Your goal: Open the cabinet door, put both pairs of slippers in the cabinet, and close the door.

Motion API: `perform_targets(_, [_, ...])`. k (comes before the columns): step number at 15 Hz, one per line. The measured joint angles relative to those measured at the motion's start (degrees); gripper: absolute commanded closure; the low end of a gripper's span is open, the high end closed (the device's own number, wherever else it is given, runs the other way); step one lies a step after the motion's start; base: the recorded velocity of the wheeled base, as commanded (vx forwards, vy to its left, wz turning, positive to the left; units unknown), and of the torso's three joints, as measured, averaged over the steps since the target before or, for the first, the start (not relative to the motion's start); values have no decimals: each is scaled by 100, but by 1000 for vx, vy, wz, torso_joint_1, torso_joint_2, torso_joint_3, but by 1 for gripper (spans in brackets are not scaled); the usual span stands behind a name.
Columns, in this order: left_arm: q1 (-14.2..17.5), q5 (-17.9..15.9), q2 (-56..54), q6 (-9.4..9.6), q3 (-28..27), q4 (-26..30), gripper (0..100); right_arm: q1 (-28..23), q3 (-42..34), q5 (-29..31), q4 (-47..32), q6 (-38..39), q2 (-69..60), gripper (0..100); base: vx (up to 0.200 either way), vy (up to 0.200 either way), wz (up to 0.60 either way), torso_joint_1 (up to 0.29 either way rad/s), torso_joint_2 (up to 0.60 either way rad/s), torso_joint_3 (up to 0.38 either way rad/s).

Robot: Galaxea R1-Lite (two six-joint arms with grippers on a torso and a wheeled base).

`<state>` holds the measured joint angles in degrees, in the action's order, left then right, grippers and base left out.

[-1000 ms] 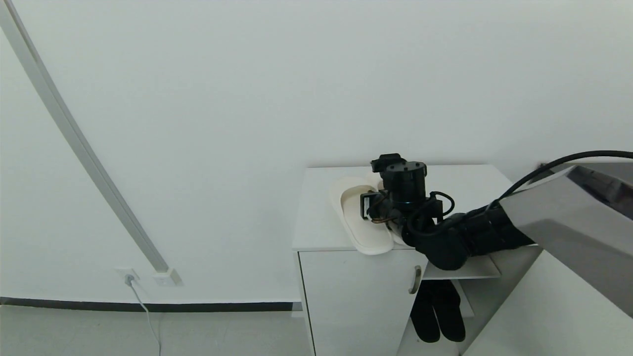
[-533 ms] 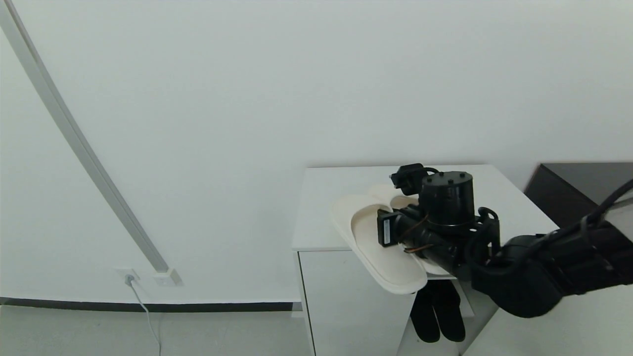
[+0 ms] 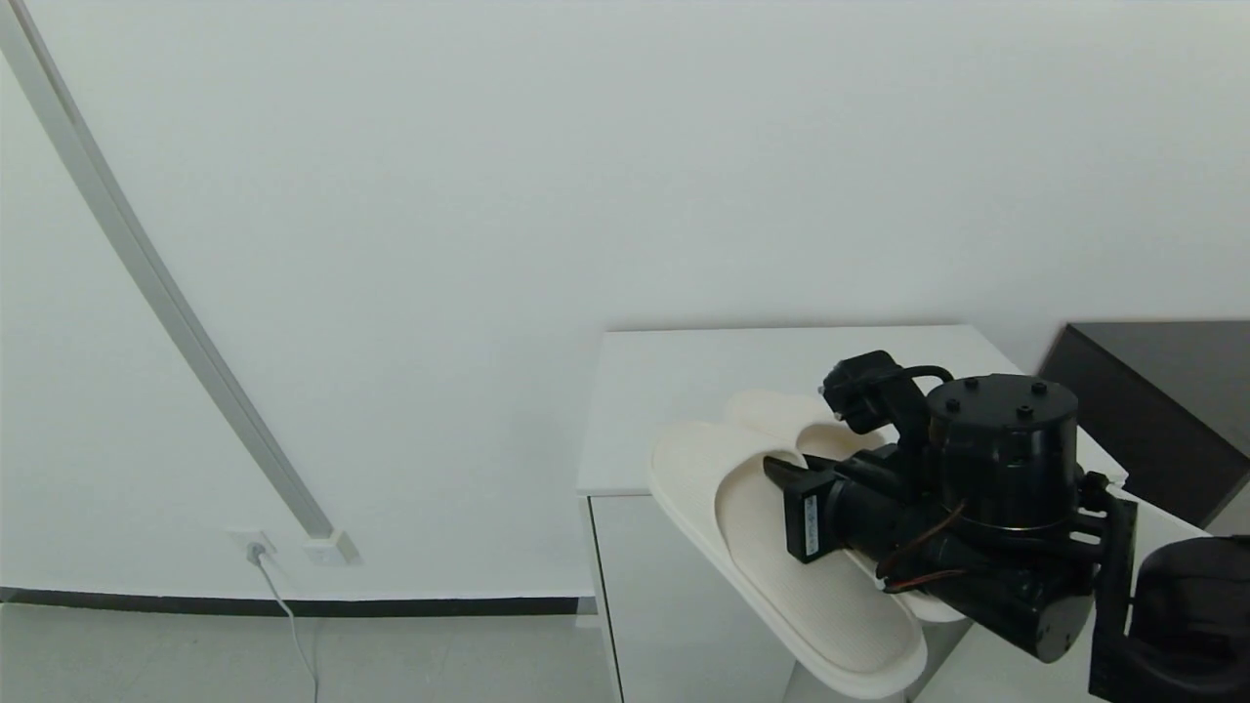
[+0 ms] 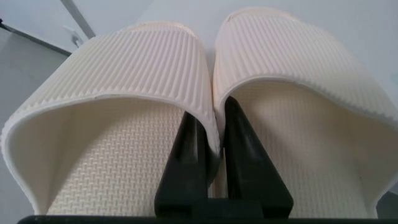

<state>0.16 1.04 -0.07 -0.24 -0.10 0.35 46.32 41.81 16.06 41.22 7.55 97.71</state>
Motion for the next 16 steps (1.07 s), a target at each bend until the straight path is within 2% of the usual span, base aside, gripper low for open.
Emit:
perform_targets(9, [0, 0, 0, -7, 0, -2, 100, 201, -41, 28, 17, 2, -44, 100, 0, 0, 0, 0, 0, 0])
perform_targets(16, [0, 0, 0, -7, -1, 0, 100, 218, -48, 22, 22, 2, -22, 100, -200, 0, 0, 0, 3, 1])
